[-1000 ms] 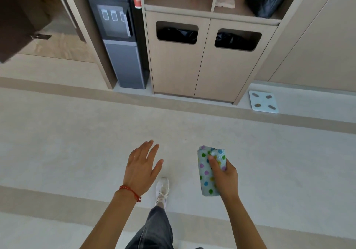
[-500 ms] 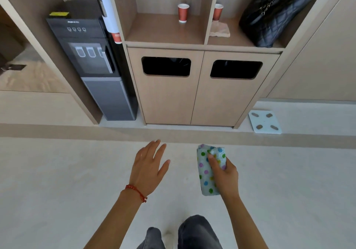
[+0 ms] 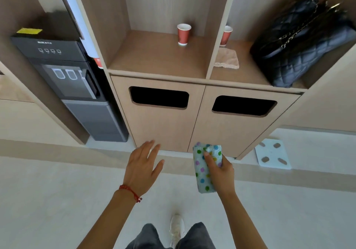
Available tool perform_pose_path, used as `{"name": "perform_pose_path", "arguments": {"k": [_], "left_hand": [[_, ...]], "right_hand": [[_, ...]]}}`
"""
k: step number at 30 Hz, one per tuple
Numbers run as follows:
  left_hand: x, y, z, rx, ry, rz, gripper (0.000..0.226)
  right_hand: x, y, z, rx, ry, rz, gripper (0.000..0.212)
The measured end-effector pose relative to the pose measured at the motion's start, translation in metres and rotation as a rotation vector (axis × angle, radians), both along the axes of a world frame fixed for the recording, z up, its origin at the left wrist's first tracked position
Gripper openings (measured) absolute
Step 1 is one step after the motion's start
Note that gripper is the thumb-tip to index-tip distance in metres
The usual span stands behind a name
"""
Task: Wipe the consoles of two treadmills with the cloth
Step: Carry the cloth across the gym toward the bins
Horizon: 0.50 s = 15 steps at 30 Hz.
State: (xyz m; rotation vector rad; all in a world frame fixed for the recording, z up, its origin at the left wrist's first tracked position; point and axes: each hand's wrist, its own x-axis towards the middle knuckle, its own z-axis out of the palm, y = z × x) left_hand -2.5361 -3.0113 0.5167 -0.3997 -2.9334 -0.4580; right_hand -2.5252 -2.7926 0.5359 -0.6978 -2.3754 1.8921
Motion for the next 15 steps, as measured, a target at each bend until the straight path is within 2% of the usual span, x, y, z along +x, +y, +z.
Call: {"name": "perform_pose_path", "arguments": {"k": [6, 15], "left_hand": [[-0.086, 0.006, 0.004, 0.009, -0.006, 0.020, 0.066], [-0.243, -0.010, 0.001, 0.048, 0.014, -0.039, 0.064]], "right_hand": [[-0.097, 0.005, 0.008, 0.027, 0.008, 0.031, 0.022], [-0.241, -0.025, 0.010, -0.016, 0.038, 0.001, 0.018]]}}
